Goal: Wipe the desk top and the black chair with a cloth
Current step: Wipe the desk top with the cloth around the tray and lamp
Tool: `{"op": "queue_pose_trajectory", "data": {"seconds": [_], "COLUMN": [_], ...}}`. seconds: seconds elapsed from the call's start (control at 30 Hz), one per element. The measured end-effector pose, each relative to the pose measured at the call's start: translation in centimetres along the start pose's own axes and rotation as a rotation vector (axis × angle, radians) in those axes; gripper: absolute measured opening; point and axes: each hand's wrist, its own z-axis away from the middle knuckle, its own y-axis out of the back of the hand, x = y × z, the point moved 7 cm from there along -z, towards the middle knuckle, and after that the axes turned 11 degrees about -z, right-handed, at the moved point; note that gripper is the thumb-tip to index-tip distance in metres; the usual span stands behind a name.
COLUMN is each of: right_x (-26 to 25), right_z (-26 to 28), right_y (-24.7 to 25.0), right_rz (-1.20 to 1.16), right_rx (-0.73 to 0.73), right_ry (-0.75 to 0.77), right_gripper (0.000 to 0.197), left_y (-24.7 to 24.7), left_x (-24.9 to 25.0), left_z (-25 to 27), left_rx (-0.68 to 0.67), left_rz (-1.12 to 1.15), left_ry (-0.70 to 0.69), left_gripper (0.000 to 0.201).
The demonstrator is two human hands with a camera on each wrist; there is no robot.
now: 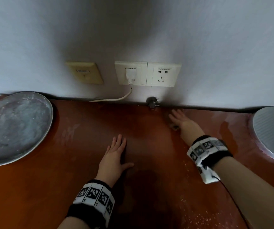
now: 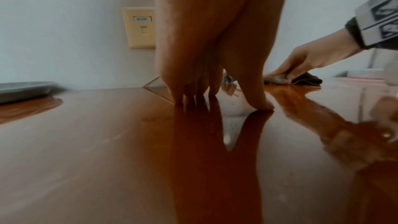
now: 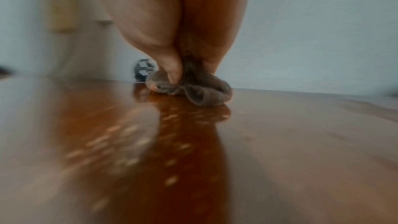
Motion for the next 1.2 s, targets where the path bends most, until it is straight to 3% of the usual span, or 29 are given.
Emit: {"op": "queue_pose_trajectory", "data": {"seconds": [0.07, 0.13, 0.33, 0.4, 0.47, 0.57, 0.67, 0.73, 0.87, 0.93, 1.03, 1.1, 1.2], "right_x": [2.6, 1.9, -7.9, -8.5, -6.0, -0.7, -0.8, -3.7, -11.0, -12.2, -10.8, -9.3, -8.3], "right_z": [0.1, 0.8, 8.3, 10.5, 10.3, 8.9, 10.1, 12.1, 18.7, 21.4, 21.5, 20.4, 19.8], "right_y": [1.4, 0.8, -7.2, -8.2, -7.2, -4.5, -4.7, -6.5, -12.5, -14.6, -13.3, -11.8, -11.2], "right_rz": [-0.034, -0.053, -0.072, -0.089, -0.12, -0.118, -0.098, -0.139, -0.174, -0.13, -0.137, -0.165, -0.151], "right_rx": [0.106, 0.131, -0.08, -0.111, -0.096, 0.037, 0.119, 0.101, -0.132, -0.175, -0.081, -0.073, 0.052], "right_ry": [-0.171, -0.197, 0.206, 0.265, 0.196, -0.048, -0.142, -0.05, 0.305, 0.406, 0.325, 0.183, 0.043], "right_gripper": [0.075, 0.076, 0.072, 0.074, 0.073, 0.076, 0.075, 0.077, 0.073, 0.075, 0.075, 0.072, 0.069], "left_y": [0.1, 0.1, 0.1, -0.2, -0.5, -0.9, -2.1, -3.1, -4.8, -5.1, -5.4, -5.5, -5.5], "left_x": [0.1, 0.3, 1.6, 2.3, 2.6, 2.2, 1.9, 1.9, 2.2, 2.2, 2.2, 2.4, 3.2], "left_z": [0.5, 0.9, 3.0, 4.1, 5.2, 7.0, 8.8, 9.9, 11.6, 12.3, 13.5, 14.0, 15.0], "left_rx": [-0.027, -0.053, -0.071, -0.069, -0.068, -0.06, -0.092, -0.128, -0.165, -0.157, -0.152, -0.128, -0.07], "left_rz": [-0.018, -0.035, -0.093, -0.108, -0.113, -0.118, -0.126, -0.138, -0.162, -0.18, -0.195, -0.187, -0.159], "left_ry": [0.006, 0.013, -0.002, -0.033, -0.054, -0.06, -0.059, -0.069, -0.095, -0.112, -0.136, -0.149, -0.184], "left_gripper": [0.09, 0.088, 0.083, 0.083, 0.083, 0.083, 0.083, 0.085, 0.087, 0.086, 0.085, 0.085, 0.082]}}
